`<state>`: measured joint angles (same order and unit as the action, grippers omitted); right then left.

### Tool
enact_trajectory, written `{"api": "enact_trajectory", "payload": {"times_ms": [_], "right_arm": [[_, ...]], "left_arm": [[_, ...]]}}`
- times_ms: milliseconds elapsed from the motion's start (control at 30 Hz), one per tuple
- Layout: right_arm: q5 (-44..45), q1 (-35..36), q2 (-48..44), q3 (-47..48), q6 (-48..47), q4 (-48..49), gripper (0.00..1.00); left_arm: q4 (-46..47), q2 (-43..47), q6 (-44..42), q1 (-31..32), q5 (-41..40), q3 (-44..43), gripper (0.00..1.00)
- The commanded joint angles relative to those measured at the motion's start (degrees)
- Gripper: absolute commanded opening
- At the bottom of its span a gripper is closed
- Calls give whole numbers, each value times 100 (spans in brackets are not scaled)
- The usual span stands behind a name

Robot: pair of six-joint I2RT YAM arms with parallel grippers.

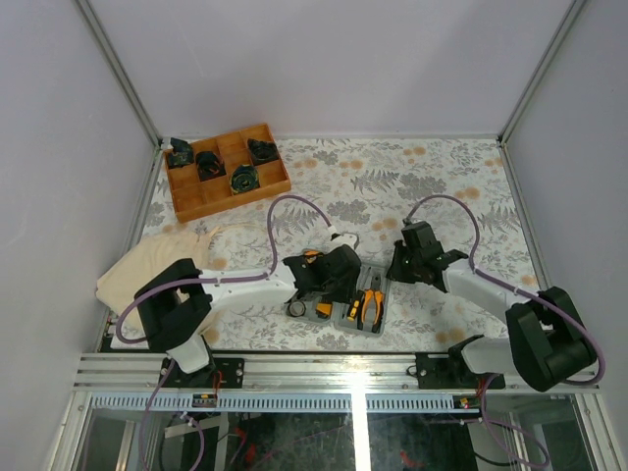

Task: Sort the tools into containers
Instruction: Adjust the screwdriver in the storage box.

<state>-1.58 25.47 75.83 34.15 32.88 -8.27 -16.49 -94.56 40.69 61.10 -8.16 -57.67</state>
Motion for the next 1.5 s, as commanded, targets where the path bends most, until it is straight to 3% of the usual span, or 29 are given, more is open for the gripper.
{"api": "enact_trajectory", "payload": {"times_ms": [0,267,600,967,1467], "right_arm": [[-215,-14,-456,-105,196,-158,20],[-229,-8,-573,-131,177,-168,29],[-259,-8,-631,-297,151,-82,31],[-197,-13,-593,-306,90,-46,32],[-96,-9,-495,-338,45,-44,33]], "left_arm": [[184,-83,73,122,-12,-187,42],[127,-409,71,269,36,-461,43],[-470,-907,260,313,-84,-821,39],[-636,-781,395,338,-128,-657,13],[-627,-316,634,435,32,-215,9]]}}
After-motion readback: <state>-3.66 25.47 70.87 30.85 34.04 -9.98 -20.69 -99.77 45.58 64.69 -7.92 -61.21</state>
